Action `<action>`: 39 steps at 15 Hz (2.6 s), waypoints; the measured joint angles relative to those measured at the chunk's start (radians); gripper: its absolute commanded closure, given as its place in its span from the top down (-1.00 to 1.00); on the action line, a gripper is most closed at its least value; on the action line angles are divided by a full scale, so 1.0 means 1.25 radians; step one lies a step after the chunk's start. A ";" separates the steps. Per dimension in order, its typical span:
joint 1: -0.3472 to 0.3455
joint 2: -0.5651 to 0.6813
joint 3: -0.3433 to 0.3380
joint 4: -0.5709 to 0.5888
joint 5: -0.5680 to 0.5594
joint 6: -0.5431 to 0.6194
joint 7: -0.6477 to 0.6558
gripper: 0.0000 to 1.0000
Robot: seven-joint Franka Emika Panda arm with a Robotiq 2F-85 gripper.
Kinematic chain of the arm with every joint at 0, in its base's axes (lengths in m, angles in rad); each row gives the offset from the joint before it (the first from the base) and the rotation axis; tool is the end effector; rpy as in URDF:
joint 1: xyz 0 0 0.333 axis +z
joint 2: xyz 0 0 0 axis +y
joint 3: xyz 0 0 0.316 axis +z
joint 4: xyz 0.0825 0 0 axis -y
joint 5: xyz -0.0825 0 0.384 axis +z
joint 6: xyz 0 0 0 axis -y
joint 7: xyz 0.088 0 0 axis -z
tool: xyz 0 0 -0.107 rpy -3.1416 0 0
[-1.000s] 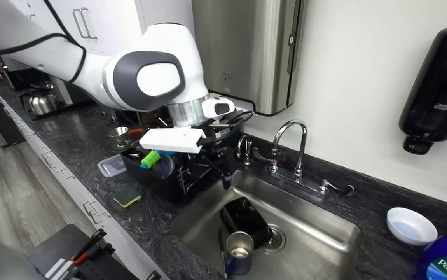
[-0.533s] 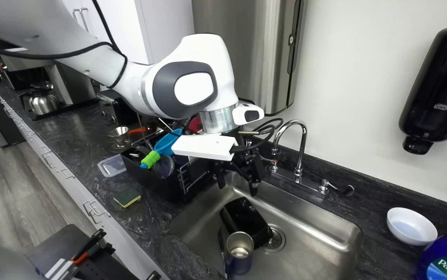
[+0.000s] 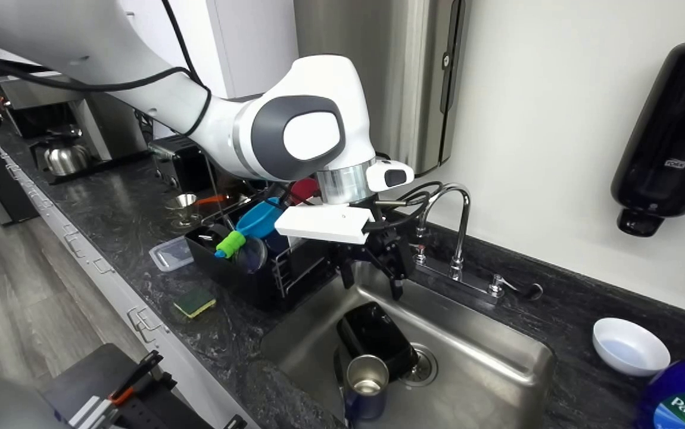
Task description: Hang the blue mug in the sink on the washing rack.
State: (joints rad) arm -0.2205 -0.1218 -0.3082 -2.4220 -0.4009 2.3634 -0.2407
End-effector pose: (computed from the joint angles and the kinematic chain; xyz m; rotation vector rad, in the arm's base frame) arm 0.4122 -0.2463 0.3589 2.8842 -0.0119 -0.0540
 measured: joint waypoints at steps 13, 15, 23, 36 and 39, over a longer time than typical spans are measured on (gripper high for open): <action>0.000 0.000 0.000 0.000 0.000 0.000 0.000 1.00; 0.000 0.004 0.000 -0.001 0.000 0.000 0.000 1.00; -0.023 0.193 -0.003 0.012 0.017 0.098 0.010 1.00; -0.111 0.450 0.013 0.176 0.157 0.123 -0.088 1.00; -0.122 0.498 0.031 0.211 0.171 0.120 -0.091 1.00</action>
State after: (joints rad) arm -0.3724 0.5001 -0.2701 -2.1585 -0.1870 2.5133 -0.3544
